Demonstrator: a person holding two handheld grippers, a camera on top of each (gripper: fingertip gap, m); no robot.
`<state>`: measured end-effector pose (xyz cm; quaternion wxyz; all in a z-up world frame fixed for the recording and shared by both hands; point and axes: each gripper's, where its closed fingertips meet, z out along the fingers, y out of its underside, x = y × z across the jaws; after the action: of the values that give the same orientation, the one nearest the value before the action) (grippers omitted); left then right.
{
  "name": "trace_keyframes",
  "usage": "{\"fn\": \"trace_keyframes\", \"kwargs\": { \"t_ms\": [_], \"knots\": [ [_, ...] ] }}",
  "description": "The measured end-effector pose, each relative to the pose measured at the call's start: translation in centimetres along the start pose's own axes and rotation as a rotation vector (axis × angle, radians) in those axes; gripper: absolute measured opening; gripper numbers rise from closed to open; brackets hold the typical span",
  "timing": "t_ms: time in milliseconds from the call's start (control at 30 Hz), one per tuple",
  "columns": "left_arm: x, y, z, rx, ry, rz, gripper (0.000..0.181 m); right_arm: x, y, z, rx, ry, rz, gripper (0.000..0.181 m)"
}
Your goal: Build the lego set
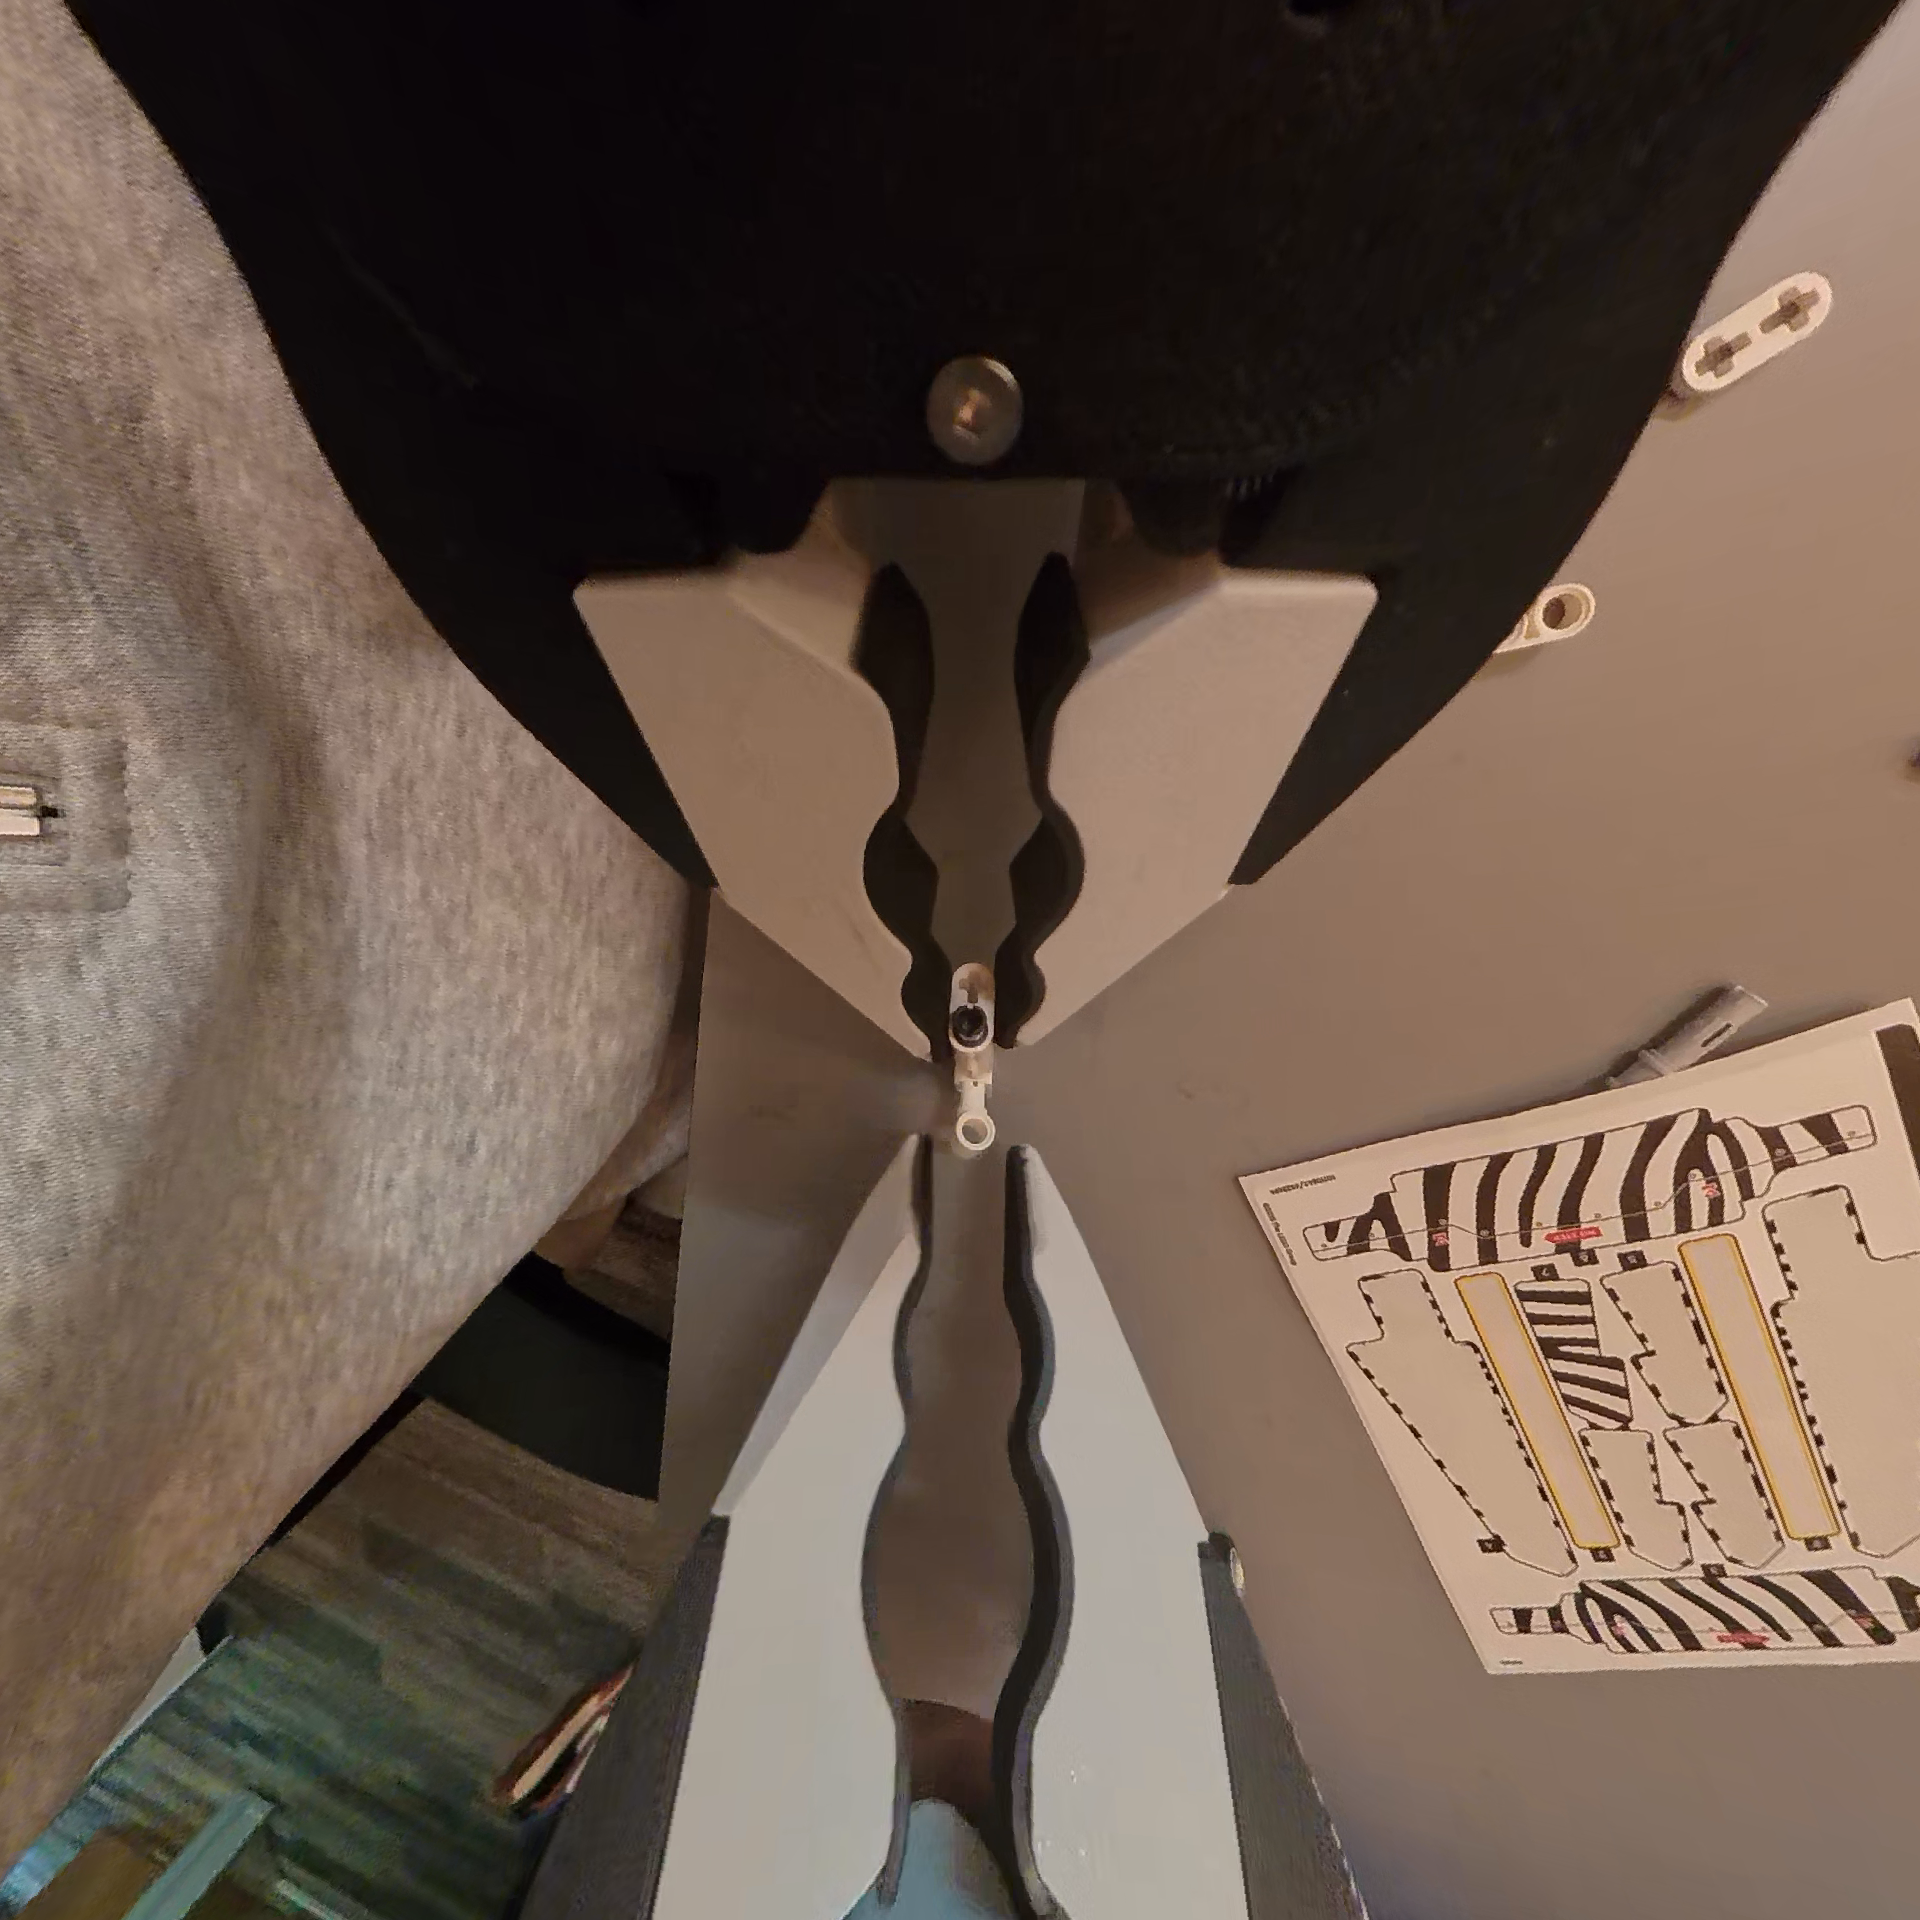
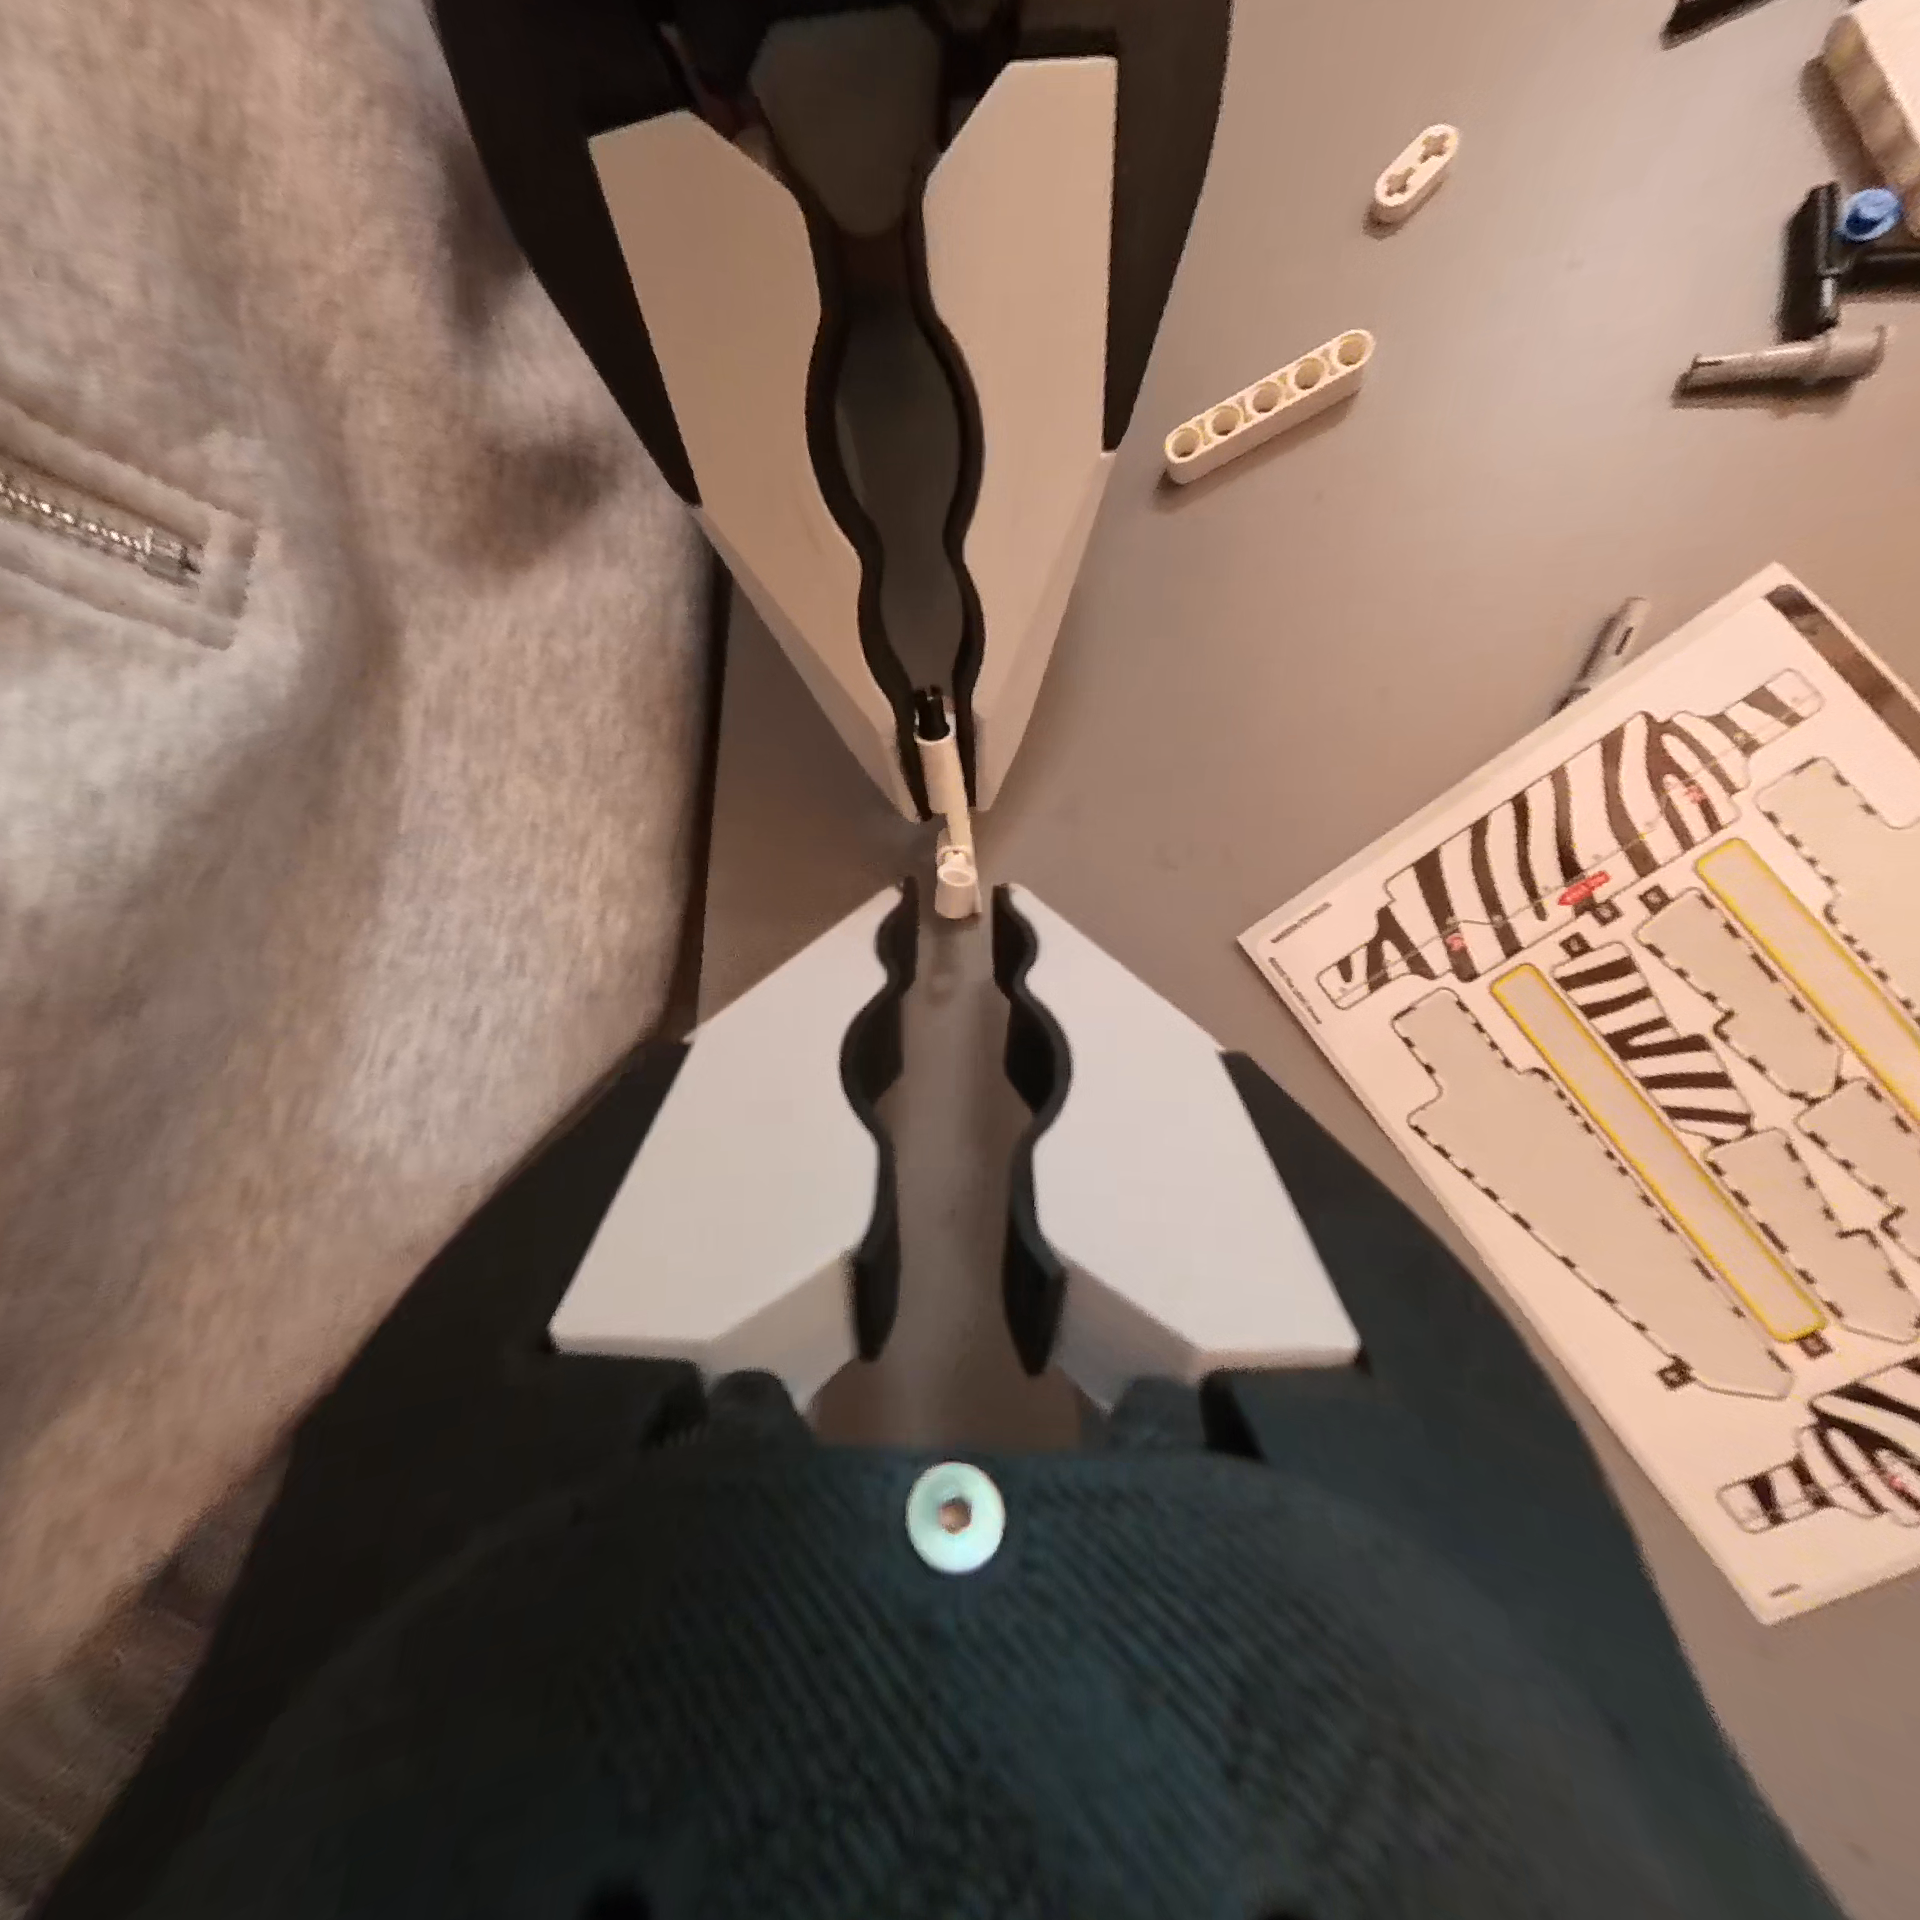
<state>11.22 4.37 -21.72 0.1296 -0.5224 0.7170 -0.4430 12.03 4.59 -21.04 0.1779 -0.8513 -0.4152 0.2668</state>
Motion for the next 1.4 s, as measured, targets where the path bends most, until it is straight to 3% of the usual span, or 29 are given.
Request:
{"fn": "trace_keyframes", "kwargs": {
  "t_ms": [67,600,1300,1400],
  "knots": [
    [0.0,0.0,0.0,-0.001,0.004,-0.001,0.008,0.0,-0.1,0.1,0.001,-0.006,-0.026,0.006],
    [0.0,0.1,0.0,-0.004,0.009,-0.006,0.007,-0.1,-0.1,0.4,-0.083,0.072,-0.214,0.004],
    [-0.1,0.3,0.1,-0.018,-0.003,0.005,0.007,0.0,-0.2,1.0,-0.099,0.057,0.057,0.006],
    [0.0,0.7,0.4,-0.049,-0.011,0.023,0.007,-0.1,-0.7,0.8,-0.075,0.093,0.039,0.023]
  ]
}}
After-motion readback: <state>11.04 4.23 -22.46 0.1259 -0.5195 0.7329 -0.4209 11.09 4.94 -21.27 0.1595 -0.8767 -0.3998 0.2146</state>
